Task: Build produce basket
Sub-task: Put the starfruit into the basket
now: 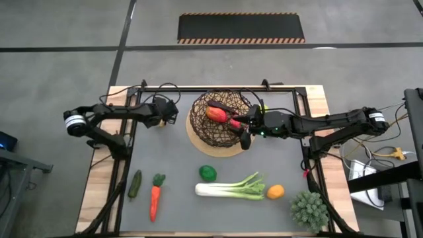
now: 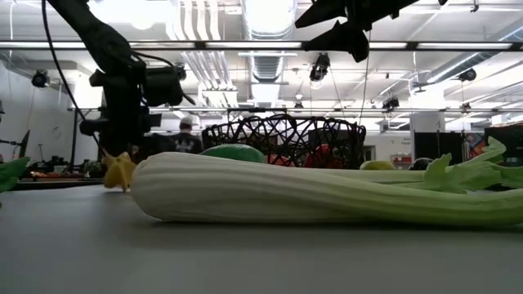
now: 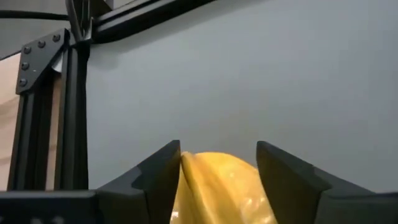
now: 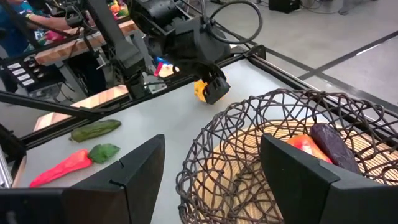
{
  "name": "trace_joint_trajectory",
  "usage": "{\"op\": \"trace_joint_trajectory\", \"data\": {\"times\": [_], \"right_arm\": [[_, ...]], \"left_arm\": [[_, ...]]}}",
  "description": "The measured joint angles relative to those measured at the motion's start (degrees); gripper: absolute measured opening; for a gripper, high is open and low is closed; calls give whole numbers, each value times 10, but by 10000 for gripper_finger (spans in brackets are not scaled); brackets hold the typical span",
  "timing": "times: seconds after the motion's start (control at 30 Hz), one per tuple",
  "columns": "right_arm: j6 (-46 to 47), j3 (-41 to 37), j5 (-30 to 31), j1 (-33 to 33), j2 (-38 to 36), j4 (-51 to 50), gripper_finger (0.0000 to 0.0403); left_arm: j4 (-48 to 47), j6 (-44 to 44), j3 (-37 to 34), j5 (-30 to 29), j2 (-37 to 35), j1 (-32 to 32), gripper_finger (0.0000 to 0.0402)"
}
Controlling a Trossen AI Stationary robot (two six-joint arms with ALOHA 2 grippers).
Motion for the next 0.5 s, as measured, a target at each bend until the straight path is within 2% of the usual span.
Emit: {"op": "trace_joint_trajectory", "data": {"times": [0.2,0.5], "right_arm": [[0,0,0,0,0,0,247],[0,0,1,0,0,-1,246]], "left_arm": [[-1,0,0,13,-5,-4,162],[-43,2,8,22,-49,-30,113]]}}
